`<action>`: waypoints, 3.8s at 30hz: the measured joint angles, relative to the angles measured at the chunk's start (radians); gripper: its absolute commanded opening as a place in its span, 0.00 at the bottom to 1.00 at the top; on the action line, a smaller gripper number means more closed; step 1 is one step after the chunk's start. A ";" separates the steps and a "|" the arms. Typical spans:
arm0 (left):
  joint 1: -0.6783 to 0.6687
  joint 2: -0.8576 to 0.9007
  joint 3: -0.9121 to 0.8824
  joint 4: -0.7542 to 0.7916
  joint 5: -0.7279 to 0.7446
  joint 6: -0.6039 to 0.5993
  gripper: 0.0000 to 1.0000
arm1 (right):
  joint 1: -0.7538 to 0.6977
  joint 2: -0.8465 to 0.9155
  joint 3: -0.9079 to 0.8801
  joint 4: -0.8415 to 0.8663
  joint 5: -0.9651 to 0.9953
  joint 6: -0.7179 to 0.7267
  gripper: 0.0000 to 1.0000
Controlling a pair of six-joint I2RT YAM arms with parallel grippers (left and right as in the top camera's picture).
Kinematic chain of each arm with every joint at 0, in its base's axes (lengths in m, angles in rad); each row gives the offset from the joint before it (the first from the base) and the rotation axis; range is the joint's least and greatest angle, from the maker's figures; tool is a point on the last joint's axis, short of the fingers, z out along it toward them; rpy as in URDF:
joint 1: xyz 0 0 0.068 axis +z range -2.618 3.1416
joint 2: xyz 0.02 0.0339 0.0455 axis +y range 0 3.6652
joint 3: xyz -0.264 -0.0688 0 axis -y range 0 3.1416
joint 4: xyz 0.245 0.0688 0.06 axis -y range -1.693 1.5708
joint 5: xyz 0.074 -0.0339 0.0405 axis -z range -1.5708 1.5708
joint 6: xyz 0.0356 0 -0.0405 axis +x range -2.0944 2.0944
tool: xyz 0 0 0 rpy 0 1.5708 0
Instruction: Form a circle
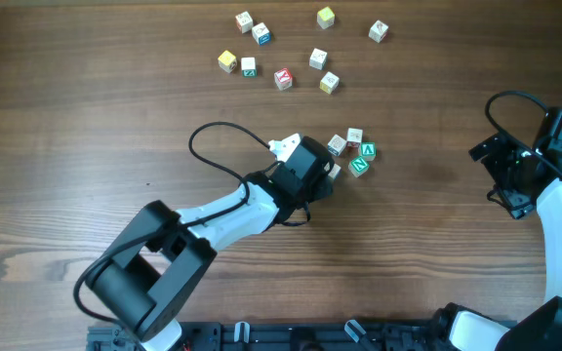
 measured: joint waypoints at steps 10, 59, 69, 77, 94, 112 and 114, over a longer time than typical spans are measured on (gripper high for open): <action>0.001 0.026 0.000 0.060 0.000 -0.082 0.04 | 0.000 0.000 0.000 -0.005 -0.017 0.000 0.99; 0.023 0.045 0.000 0.146 0.042 -0.120 0.04 | 0.000 0.000 0.000 -0.011 -0.026 0.000 1.00; 0.023 0.045 0.000 0.162 0.060 -0.120 0.04 | 0.000 0.000 0.000 -0.011 -0.026 0.000 1.00; 0.023 0.045 0.000 0.106 0.072 -0.120 0.04 | 0.000 0.000 0.000 -0.012 -0.026 0.000 1.00; 0.023 0.045 0.000 0.156 0.105 -0.120 0.04 | 0.000 0.000 0.000 -0.012 -0.026 0.000 1.00; 0.023 0.049 0.000 0.104 0.043 -0.121 0.04 | 0.000 0.000 0.000 -0.015 -0.026 0.000 1.00; 0.023 0.062 0.000 0.115 0.037 -0.123 0.04 | 0.000 0.000 0.000 -0.015 -0.026 0.000 1.00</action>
